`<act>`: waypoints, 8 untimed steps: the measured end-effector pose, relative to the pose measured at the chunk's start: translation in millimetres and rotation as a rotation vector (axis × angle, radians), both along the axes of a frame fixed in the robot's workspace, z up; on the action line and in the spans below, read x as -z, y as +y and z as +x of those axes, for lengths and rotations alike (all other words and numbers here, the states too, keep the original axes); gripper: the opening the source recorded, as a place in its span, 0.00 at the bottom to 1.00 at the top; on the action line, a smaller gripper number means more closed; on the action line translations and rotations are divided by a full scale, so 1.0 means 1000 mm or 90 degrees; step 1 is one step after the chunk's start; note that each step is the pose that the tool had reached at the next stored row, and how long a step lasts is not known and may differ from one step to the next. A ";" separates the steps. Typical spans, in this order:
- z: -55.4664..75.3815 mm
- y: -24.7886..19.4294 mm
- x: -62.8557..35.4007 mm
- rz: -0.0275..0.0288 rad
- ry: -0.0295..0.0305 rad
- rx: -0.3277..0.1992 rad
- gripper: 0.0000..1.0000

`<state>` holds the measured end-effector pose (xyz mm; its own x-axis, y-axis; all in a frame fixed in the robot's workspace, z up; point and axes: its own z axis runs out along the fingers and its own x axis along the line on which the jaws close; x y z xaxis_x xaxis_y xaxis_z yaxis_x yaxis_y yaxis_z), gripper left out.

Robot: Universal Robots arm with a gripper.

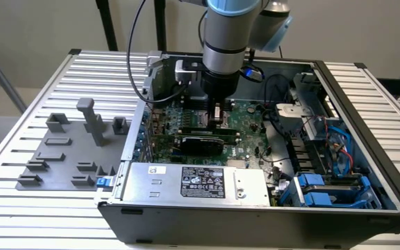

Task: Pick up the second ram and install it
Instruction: 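Press down the second ram until it locks into place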

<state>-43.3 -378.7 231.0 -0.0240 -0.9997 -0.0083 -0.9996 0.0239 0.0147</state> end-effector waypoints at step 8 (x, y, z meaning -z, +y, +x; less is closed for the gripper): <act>0.000 0.0006 0.0023 0.0010 -0.0004 0.000 0.11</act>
<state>-43.5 -378.1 228.7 -0.0241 -0.9997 -0.0100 -0.9996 0.0240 0.0140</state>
